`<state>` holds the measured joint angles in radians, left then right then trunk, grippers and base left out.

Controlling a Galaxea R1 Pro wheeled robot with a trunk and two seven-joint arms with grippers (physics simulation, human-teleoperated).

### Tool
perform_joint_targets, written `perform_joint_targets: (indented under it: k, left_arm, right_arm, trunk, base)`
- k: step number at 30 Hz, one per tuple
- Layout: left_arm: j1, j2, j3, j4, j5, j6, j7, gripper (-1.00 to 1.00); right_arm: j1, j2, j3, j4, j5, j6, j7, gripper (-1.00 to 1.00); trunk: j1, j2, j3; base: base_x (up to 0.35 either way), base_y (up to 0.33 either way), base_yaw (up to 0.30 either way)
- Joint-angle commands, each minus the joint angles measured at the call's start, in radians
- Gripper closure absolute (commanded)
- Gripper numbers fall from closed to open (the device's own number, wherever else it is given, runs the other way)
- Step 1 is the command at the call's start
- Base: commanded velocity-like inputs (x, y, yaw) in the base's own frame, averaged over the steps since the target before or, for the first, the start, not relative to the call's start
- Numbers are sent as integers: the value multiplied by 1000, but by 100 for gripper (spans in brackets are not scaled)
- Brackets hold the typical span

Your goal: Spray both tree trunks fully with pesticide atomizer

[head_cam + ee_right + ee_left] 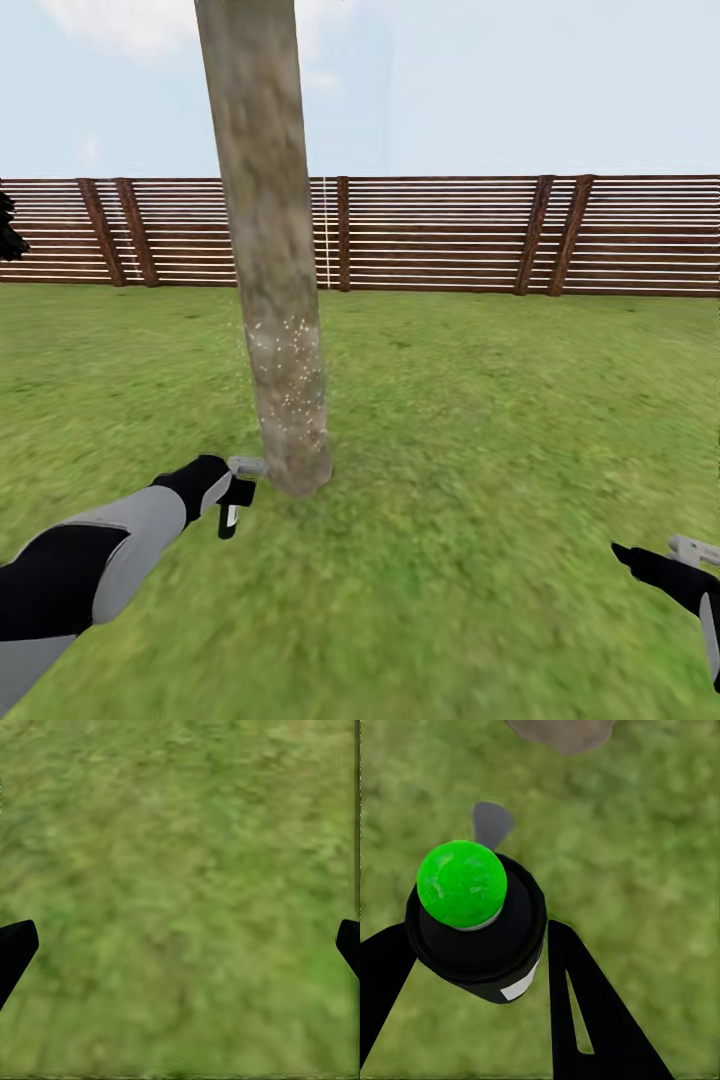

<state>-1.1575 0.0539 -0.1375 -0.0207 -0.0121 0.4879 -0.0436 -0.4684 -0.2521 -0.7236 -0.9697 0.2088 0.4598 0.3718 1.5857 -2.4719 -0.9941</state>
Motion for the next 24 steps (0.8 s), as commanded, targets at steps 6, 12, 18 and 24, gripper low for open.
perform_joint_targets:
  k: [6, 12, 18, 24]
  left_arm:
    - [8, 49, -8, -2, -7, -81, -14, 100]
    - [9, 127, -65, -7, -117, -220, -441, 100]
    - [-26, 134, -57, -16, -116, -198, -452, 100]
    - [-10, 136, -56, -17, -114, -197, -452, 100]
  right_arm:
    - [-1, -2, 2, 4, 11, 4, 16, -100]
    - [-1, -7, 225, -5, 4, 5, 354, -100]
    - [-1, -40, 190, -39, -1, 6, 358, -100]
    - [-1, -44, 191, -50, 0, 6, 358, -100]
  trunk:
    - [-1, 0, -1]
    - [-1, 0, -1]
    - [-1, 0, -1]
    - [-1, 0, -1]
  base:
    - [-252, 67, 0]
    - [-14, 3, 0]
    - [0, 0, 0]
    - [-81, 0, 0]
